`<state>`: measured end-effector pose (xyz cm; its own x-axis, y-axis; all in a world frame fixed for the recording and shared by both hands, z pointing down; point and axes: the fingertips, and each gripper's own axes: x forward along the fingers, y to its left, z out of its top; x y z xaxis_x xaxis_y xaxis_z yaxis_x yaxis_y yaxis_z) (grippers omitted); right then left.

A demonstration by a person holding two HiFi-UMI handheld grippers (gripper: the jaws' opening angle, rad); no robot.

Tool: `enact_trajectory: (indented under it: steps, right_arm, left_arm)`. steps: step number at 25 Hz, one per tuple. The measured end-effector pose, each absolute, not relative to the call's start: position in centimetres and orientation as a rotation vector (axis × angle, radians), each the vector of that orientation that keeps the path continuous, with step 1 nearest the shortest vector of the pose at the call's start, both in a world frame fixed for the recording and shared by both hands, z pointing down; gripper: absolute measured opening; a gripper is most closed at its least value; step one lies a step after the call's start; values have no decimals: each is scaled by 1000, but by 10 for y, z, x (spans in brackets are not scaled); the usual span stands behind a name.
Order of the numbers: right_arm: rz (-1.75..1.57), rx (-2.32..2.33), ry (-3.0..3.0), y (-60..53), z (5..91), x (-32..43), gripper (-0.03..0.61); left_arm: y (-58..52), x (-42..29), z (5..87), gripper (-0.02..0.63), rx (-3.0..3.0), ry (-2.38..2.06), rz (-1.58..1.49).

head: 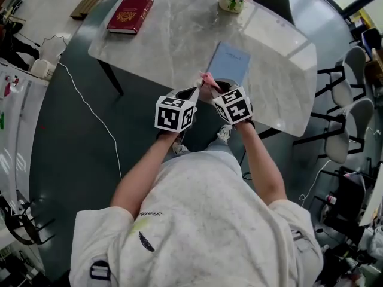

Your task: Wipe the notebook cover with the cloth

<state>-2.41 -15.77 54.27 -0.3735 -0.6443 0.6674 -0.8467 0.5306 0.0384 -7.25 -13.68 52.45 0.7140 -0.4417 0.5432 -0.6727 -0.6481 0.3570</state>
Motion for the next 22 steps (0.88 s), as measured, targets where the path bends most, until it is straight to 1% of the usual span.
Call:
enact_trajectory:
  steps: [14, 22]
  right_arm:
    - [352, 1581, -2168, -140, 459, 29, 15]
    - [341, 1713, -2178, -131, 436, 48, 15]
  left_arm:
    - [-147, -23, 477, 6, 2527, -730, 484]
    - [-146, -10, 450, 6, 2596, -723, 454]
